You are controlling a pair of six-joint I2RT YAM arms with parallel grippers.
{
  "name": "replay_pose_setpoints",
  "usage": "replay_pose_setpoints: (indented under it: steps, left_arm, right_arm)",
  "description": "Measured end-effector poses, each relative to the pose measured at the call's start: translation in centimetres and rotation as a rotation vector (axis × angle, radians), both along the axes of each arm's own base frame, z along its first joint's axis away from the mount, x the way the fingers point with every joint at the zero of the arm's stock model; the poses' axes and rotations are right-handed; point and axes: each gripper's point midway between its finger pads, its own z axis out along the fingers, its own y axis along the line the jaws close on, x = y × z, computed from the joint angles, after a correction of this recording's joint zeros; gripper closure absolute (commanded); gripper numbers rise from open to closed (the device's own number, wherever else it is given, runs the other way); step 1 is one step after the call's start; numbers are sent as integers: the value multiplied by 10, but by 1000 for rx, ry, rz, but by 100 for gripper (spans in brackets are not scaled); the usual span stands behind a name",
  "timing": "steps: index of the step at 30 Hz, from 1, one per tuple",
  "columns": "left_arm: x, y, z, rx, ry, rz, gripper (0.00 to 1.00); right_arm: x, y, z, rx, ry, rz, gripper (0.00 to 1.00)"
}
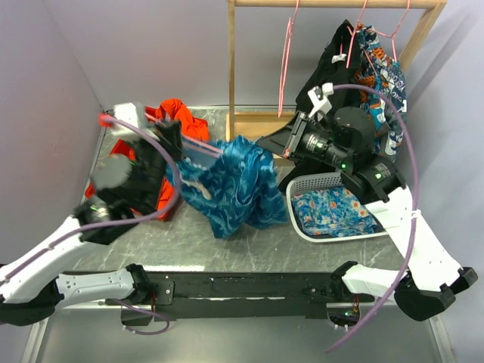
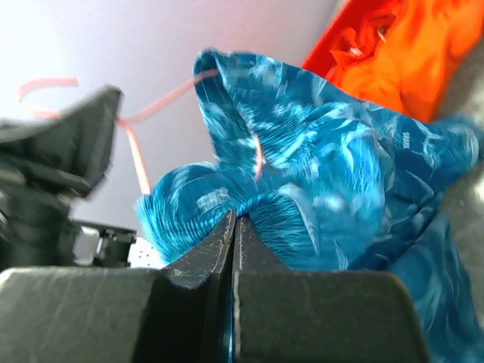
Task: Place the shorts on the hanger
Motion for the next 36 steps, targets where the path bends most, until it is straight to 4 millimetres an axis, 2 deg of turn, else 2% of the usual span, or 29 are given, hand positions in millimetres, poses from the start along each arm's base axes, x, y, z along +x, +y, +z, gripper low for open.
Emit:
replay_pose_setpoints:
  steps: [1,5,7,9,11,14,18,21,24,28,32,36]
  left_arm:
    - [-3,2,21,-19,-15,-12,99]
    - [-9,5,58,-30,-31,-43,99]
    - [-9,0,64,-9,-20,-61,99]
    - [-7,-9,58,13,0,-81,99]
    - [-3,-20,39,55,32,-99,99]
    - [6,-38,-6,132,109,-101,99]
    - [20,-64,-77,254,236,-95,99]
    - [20,-65,-108,315,288,-97,99]
    - [16,-56,-103,301,279,-94,99]
    - [5,-41,-79,235,232,-112,99]
    - [-1,-33,-59,201,199,-127,99]
    - [1,-38,-44,194,182,-132,99]
  right_arm:
    - [-3,-1,8,-2,-30,12,100]
    - [-14,-6,34,-11,-146,41,94]
    - [-20,-10,42,-15,-197,53,95]
    - [-31,-14,48,-21,-246,75,96]
    - [-37,-17,49,-32,-285,90,100]
    - [-44,-18,40,-64,-311,112,100]
    - [-38,-22,11,-137,-282,82,100]
    - [-25,-35,-14,-221,-239,-4,100]
    - [-18,-48,-33,-284,-224,-77,100]
    - [-21,-59,-52,-336,-209,-97,100]
    - [-23,-46,-50,-338,-222,-42,99]
    - [-36,-29,-37,-319,-267,38,97]
